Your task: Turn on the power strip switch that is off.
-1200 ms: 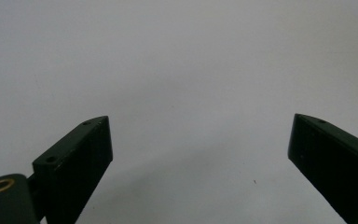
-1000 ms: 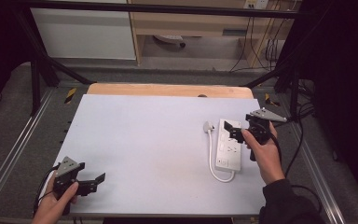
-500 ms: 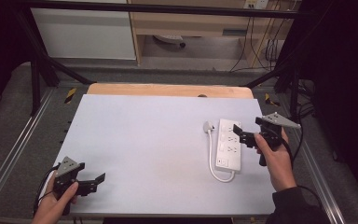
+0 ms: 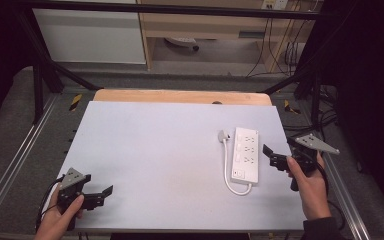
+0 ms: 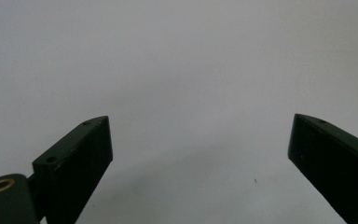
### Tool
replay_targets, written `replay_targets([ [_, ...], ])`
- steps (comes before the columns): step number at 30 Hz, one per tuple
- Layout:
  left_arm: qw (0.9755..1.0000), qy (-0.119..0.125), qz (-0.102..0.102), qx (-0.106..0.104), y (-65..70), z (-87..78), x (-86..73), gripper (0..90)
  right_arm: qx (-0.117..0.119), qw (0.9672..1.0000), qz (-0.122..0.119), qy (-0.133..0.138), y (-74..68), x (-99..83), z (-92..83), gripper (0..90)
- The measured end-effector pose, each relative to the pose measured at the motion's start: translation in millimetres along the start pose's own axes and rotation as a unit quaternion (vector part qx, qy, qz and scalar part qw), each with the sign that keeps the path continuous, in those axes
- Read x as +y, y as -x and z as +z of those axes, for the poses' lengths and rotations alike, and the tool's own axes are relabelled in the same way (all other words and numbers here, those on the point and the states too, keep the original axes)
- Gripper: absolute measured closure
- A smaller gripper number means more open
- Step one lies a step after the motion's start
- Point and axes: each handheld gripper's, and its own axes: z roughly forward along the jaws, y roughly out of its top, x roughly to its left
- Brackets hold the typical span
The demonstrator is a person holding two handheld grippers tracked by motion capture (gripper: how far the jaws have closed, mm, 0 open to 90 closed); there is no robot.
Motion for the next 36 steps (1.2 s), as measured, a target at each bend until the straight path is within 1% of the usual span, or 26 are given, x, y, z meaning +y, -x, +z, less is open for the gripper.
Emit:
replay_targets([
  [3,1.0,0.0,-0.001,0.0,-0.1,0.0,0.0,6.4,-0.002,1.0,0.003,-0.002,3.5,-9.3,-4.8,3.4],
  [4,1.0,0.0,-0.001,0.0,-0.1,0.1,0.0,6.4,-0.002,1.0,0.008,0.003,4.5,-13.4,-5.9,4.1],
  [5,1.0,0.0,-0.001,0.0,-0.1,0.1,0.0,6.4,-0.001,0.9999,0.014,0.001,5.4,-17.4,-6.8,4.1],
  [9,1.0,0.0,-0.001,0.0,-0.2,0.0,-0.1,6.4,-0.006,0.9998,0.015,-0.013,9.3,-34.0,-7.6,4.9],
  [14,1.0,0.002,-0.001,0.0,-0.1,-0.1,0.0,6.4,-0.007,0.9994,0.018,-0.029,12.1,-52.5,-6.7,4.9],
  [19,1.0,0.002,-0.002,0.0,-0.2,-0.1,-0.1,6.4,-0.013,0.9984,0.023,-0.05,15.9,-72.4,-4.6,5.0],
  [21,1.0,0.002,-0.002,0.001,-0.2,-0.1,0.0,6.4,-0.014,0.998,0.021,-0.058,17.2,-78.5,-4.0,4.9],
  [25,1.0,0.003,-0.001,0.0,0.0,-0.3,0.0,6.4,-0.011,0.997,0.017,-0.074,15.2,-86.7,-3.7,4.8],
  [28,1.0,0.002,-0.001,0.001,0.2,-0.4,0.1,6.4,-0.008,0.9955,0.008,-0.094,12.0,-92.9,-1.4,4.5],
  [30,1.0,0.003,-0.001,0.0,0.2,-0.3,0.1,6.4,-0.007,0.9939,0.001,-0.11,9.7,-95.7,1.1,4.3],
  [34,1.0,0.002,0.0,0.0,0.3,-0.3,0.2,6.4,-0.008,0.9917,-0.01,-0.128,5.3,-97.6,8.2,4.1],
  [35,1.0,0.002,0.0,0.0,0.4,-0.2,0.3,6.4,-0.01,0.991,-0.014,-0.133,4.6,-97.8,10.8,4.1],
  [36,1.0,0.001,0.001,0.0,0.4,-0.1,0.3,6.4,-0.014,0.9893,-0.016,-0.144,4.1,-98.0,14.2,4.2],
])
